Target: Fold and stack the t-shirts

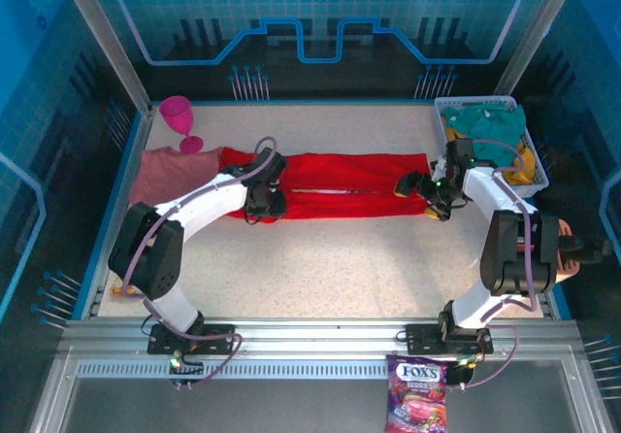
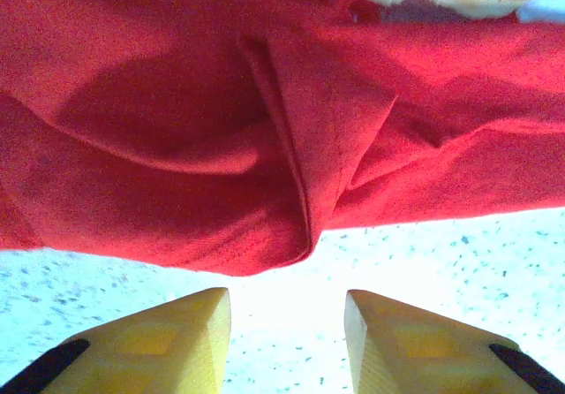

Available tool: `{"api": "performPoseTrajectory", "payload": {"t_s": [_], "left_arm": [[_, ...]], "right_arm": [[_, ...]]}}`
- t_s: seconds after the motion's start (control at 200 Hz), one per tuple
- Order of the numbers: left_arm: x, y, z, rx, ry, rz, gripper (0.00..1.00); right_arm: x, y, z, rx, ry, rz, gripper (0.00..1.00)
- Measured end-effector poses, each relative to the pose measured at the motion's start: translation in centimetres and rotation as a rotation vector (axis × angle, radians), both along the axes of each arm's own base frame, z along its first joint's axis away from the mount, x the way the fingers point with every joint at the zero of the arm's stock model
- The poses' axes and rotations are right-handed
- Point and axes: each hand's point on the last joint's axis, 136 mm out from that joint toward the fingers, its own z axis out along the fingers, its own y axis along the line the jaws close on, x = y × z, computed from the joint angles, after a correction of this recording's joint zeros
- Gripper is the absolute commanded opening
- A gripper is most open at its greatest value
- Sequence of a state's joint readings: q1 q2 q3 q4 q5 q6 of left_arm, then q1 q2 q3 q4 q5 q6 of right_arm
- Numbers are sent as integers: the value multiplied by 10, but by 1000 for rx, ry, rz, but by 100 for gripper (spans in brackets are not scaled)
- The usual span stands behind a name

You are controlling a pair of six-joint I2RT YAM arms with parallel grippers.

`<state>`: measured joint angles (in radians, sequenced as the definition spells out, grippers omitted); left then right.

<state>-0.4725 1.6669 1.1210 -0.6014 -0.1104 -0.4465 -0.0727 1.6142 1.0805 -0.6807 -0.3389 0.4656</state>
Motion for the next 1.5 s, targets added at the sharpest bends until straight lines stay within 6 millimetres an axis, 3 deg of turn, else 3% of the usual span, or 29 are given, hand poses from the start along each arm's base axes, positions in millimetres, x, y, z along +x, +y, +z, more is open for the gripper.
{"api": "performPoseTrajectory", "payload": {"t_s": [0.265,0.445,0.61,0.665,0.765,0.865,1.016,1.236,1.366,1.501], "left_arm": [[16,-19,-7,-30,-94,-24,29],[21,-11,-31,37,-73,-8,25],[22,-5,-33,83,-79,2,22],[22,-3,-32,103,-82,4,18],[23,-2,-30,129,-91,0,0],[27,-1,-27,154,-94,0,0],[36,1,-8,217,-95,-50,0],[57,8,55,346,-173,-154,0],[63,16,77,401,-199,-186,0],[63,26,78,454,-185,-197,0]], "right_arm": [[0,1,1,7,-2,2,100],[0,1,1,6,-2,2,100],[0,1,1,6,-1,1,100],[0,1,1,6,-1,1,100],[0,1,1,7,-1,2,100],[0,1,1,7,-2,2,100],[0,1,1,7,-2,1,100],[1,-5,-3,-6,8,-14,99],[0,-14,-11,-56,33,-31,89],[8,-22,-9,-99,25,-51,67]]}}
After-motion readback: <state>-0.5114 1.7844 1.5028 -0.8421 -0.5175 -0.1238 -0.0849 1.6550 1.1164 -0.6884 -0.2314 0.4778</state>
